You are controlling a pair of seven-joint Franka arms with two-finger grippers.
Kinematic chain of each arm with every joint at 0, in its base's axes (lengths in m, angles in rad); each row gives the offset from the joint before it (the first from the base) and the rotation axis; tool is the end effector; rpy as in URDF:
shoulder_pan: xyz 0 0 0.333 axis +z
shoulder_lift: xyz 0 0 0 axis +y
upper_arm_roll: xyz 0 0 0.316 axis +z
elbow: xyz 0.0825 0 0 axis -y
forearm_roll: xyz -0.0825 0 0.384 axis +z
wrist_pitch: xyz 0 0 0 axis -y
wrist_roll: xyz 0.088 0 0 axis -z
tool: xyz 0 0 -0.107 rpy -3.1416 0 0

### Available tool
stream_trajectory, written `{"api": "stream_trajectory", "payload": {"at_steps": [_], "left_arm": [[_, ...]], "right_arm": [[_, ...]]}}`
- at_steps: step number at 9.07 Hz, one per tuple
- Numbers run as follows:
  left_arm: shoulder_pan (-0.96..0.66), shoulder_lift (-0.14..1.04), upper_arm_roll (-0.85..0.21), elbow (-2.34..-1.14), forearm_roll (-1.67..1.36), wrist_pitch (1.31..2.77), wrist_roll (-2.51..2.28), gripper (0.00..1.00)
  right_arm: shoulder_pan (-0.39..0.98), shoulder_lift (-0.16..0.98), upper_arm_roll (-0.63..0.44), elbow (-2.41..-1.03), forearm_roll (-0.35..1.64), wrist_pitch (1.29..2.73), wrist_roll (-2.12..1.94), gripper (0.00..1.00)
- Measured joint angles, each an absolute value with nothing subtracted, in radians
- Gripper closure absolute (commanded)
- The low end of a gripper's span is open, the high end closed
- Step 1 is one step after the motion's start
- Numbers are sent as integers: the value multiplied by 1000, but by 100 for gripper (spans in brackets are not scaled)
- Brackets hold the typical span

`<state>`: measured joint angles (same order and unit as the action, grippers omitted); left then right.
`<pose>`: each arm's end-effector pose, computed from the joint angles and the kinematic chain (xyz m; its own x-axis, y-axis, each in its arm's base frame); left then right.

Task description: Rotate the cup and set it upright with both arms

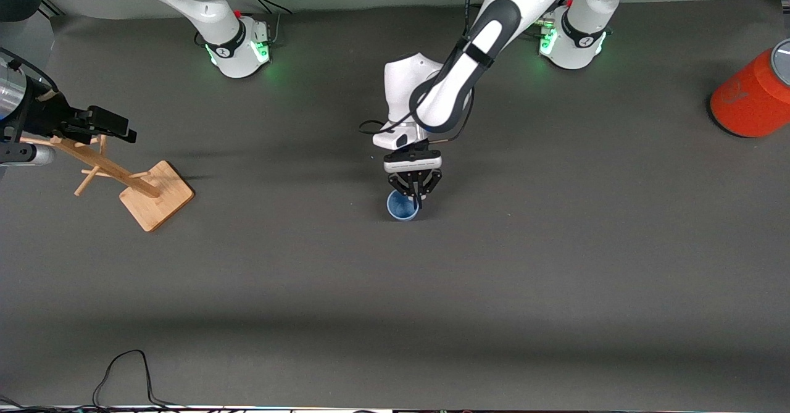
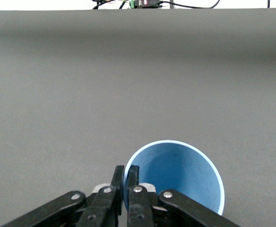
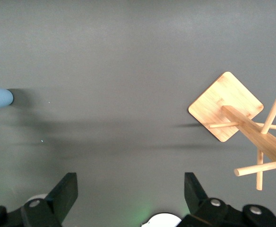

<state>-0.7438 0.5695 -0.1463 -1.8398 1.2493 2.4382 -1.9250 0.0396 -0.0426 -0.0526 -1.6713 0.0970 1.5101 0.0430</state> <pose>0.4159 -0.5004 0.2241 0.7472 0.0488 0.6629 0.0925 -0.9952 -0.0311 0.5320 0.0034 0.5962 0.9913 -0.0495 -0.1222 -0.0612 -0.9937 -0.0937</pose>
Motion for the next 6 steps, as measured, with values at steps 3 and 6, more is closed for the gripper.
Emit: {"api": "stream_trajectory", "payload": {"at_steps": [3,6], "left_arm": [[-749,571,-140,-1836,1264,2427,-1938,0],[-748,558,-138,-1794,1144,2424,-1837,0]], "right_arm": [[34,-26,-17,-1642,97,1510,43,0],[70,68,-42,-1559,97,1513,43,0]]}}
